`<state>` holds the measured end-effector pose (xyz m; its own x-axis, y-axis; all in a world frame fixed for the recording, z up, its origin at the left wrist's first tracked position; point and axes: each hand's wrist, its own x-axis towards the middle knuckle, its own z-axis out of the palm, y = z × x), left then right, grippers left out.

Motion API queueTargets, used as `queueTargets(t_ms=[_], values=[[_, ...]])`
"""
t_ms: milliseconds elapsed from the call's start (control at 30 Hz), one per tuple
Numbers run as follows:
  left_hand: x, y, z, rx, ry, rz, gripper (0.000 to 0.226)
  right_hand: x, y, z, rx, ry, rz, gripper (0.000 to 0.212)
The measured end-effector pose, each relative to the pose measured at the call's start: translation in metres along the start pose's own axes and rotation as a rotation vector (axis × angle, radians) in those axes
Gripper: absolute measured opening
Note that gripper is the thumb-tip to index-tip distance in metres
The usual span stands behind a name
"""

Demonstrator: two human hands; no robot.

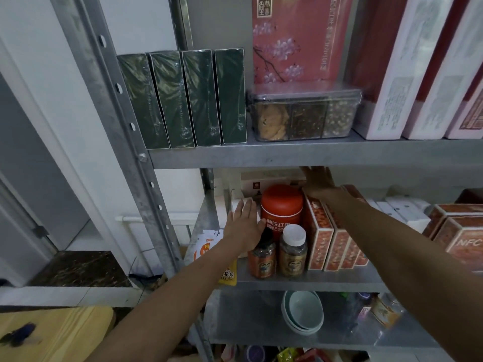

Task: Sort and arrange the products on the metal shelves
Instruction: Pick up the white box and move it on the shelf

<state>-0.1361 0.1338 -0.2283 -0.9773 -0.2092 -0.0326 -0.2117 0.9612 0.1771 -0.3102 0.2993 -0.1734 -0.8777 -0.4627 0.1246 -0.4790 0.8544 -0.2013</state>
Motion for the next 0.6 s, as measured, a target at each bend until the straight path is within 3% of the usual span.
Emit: queueTargets(t_ms=[300, 467, 600], values=[[0.001, -0.002, 0.003, 0.022, 0.016, 0.019, 0.063, 0.031, -0.008, 0.008, 0.005, -0.055, -0.109, 0.075], [0.001, -0.002, 0.001, 0.010, 0.024, 0.019, 0.063, 0.034, -0.016, 0.006, 0.012, -0.021, -0.090, 0.047], [0.002, -0.001, 0.004, 0.003, 0.029, 0.022, 0.063, 0.021, -0.015, 0.011, 0.050, 0.066, -0.046, 0.050]])
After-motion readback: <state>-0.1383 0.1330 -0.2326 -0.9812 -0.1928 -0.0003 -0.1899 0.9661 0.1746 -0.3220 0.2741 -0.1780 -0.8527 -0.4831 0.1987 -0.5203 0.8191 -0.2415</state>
